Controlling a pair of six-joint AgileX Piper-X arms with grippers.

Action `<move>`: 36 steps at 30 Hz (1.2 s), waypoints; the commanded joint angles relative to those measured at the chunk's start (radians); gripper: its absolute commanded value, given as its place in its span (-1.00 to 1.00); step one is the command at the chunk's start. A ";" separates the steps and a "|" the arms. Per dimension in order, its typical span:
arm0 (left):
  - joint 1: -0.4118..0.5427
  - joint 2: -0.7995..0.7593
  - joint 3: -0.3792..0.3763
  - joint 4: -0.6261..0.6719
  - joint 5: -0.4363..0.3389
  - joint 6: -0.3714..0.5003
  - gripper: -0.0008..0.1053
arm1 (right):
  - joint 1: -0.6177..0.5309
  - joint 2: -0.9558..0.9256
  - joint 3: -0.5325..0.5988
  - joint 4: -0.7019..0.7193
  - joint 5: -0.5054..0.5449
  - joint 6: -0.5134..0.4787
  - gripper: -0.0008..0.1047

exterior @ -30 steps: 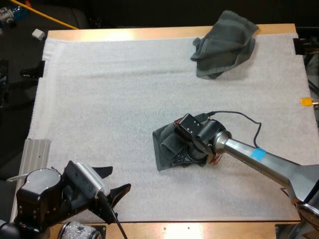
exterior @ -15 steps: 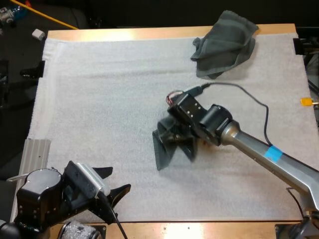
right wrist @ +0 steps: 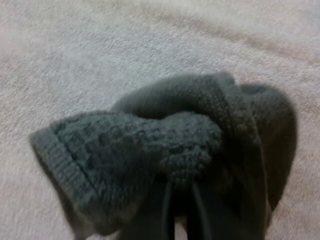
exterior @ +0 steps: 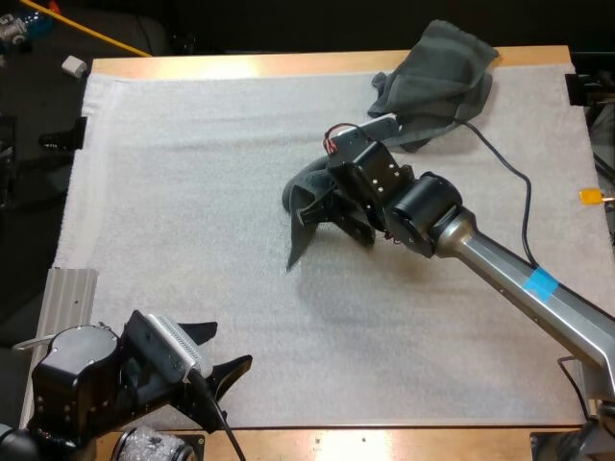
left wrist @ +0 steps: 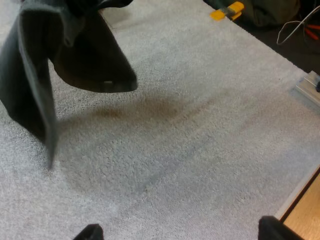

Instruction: Pick towel from pile, fold and stack

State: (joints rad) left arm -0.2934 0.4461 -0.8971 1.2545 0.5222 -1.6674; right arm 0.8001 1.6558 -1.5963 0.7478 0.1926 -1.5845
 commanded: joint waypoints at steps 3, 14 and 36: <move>-0.006 0.002 -0.004 -0.010 0.007 -0.006 0.14 | 0.030 0.013 0.060 0.139 -0.163 0.016 -0.98; -0.006 0.002 -0.005 -0.010 0.006 -0.005 0.14 | 0.115 0.046 0.120 0.172 -0.209 0.016 -0.98; -0.006 0.000 -0.005 0.000 0.004 -0.004 0.15 | 0.133 0.128 0.122 0.058 -0.206 0.034 -0.03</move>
State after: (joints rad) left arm -0.2934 0.4461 -0.8971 1.2542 0.5222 -1.6674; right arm 0.9338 1.7448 -1.4782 0.8216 0.0000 -1.5402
